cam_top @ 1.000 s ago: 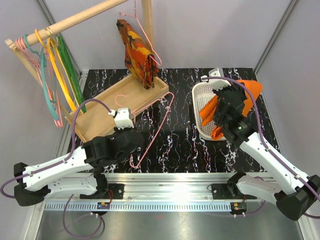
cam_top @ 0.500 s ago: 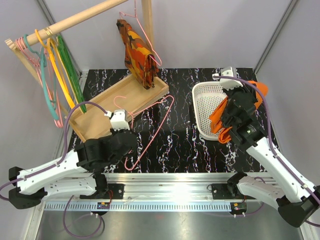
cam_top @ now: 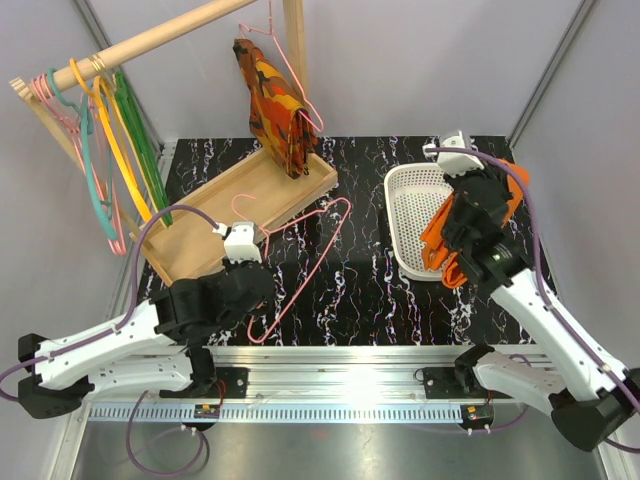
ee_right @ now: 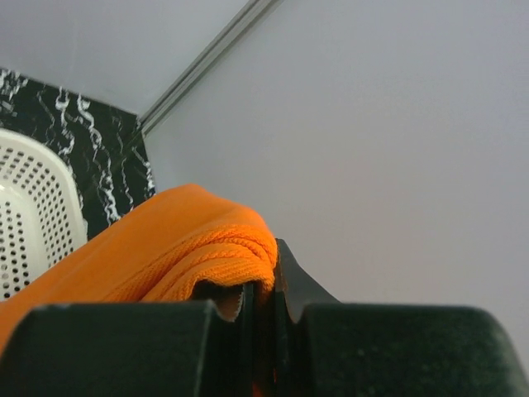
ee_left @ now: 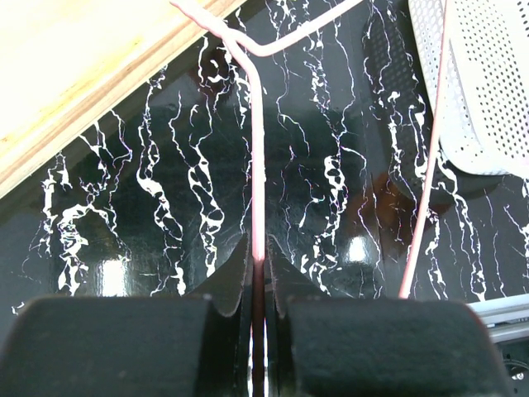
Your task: Remove the trousers from the hanger
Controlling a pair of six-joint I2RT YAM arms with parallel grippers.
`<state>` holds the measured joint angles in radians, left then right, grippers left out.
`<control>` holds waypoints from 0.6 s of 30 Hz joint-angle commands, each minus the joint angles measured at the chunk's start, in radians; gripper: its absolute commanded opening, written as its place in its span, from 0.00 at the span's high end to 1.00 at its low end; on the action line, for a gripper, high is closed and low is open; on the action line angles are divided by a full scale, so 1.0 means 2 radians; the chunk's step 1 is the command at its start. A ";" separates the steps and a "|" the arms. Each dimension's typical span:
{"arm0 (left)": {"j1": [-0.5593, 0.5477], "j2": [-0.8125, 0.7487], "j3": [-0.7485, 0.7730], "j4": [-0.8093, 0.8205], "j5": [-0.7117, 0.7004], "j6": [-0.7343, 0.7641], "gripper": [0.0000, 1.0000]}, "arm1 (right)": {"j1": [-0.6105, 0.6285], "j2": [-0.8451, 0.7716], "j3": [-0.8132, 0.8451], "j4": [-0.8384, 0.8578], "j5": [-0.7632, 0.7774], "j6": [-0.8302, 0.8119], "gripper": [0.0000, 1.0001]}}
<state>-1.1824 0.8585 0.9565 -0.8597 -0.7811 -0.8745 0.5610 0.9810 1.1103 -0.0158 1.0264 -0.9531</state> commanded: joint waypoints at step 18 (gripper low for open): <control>0.001 -0.050 0.008 -0.022 0.012 0.014 1.00 | -0.117 0.265 0.077 -0.131 -0.337 0.269 0.98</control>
<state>-1.1824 0.7921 0.9398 -0.8951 -0.7452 -0.8558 0.3679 1.4918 1.1690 -0.1917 0.5743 -0.5713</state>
